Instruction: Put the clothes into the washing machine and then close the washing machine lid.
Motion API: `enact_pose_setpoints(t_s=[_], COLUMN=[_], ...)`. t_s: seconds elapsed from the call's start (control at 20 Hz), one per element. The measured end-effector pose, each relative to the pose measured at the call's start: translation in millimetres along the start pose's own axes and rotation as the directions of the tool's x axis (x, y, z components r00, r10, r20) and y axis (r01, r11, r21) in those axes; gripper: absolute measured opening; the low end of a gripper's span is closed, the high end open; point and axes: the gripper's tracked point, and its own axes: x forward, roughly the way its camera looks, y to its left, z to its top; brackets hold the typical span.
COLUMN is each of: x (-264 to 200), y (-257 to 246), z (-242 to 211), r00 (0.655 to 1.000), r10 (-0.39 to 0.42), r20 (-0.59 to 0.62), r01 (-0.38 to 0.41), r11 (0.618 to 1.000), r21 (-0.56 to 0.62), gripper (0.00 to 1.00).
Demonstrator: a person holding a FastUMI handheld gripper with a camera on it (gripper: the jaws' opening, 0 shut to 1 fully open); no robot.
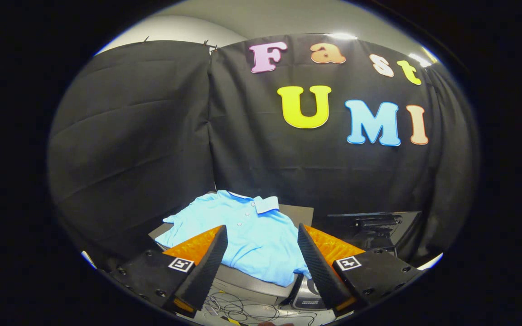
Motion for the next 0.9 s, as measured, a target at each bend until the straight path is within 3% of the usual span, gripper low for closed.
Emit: enact_pose_setpoints(t_s=[0.3, 0.9], x=[51.3, 120.8], y=[37.8, 66.0], z=[-13.1, -38.3], r00=[0.986, 0.957], r10=[0.061, 0.028], r20=[-0.152, -0.290], r01=[-0.060, -0.016], r11=[0.998, 0.999], r21=[0.007, 0.043], gripper=[0.98, 0.98])
